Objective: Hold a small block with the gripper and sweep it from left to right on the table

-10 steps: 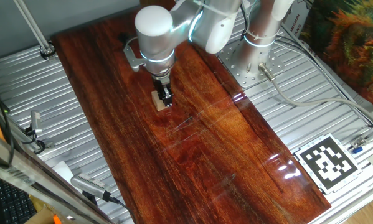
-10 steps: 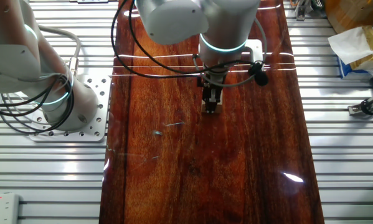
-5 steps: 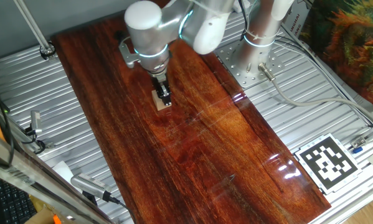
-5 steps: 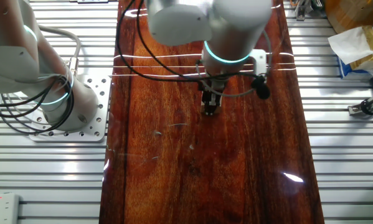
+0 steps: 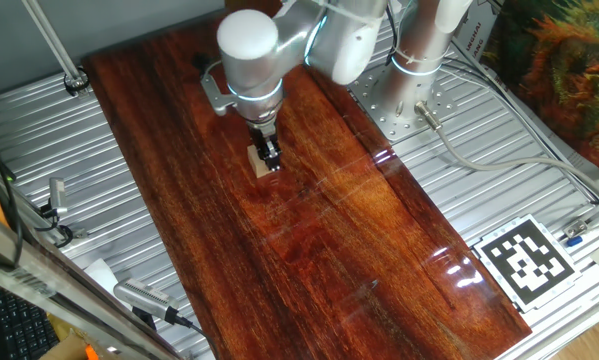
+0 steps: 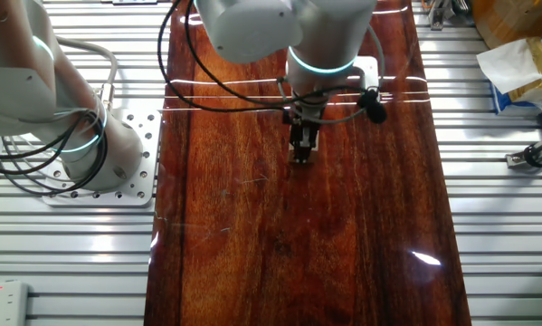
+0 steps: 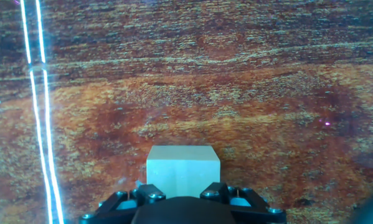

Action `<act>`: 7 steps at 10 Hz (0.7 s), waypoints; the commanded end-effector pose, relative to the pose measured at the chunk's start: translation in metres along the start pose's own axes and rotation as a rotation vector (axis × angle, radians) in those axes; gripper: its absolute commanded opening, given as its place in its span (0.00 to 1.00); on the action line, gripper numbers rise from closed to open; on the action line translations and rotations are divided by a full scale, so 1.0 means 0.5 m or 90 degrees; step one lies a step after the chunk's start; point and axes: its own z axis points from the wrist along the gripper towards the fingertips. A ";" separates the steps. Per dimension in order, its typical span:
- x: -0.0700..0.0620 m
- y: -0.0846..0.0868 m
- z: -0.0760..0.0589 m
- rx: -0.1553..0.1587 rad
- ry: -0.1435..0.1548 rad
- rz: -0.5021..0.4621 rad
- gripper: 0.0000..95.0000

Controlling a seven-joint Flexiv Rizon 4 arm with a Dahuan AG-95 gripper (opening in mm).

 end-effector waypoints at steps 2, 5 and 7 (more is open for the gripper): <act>0.000 0.004 0.088 -0.011 -0.010 0.010 0.00; 0.000 0.003 0.088 -0.014 0.008 0.006 0.00; 0.000 0.003 0.087 -0.055 -0.006 0.023 0.00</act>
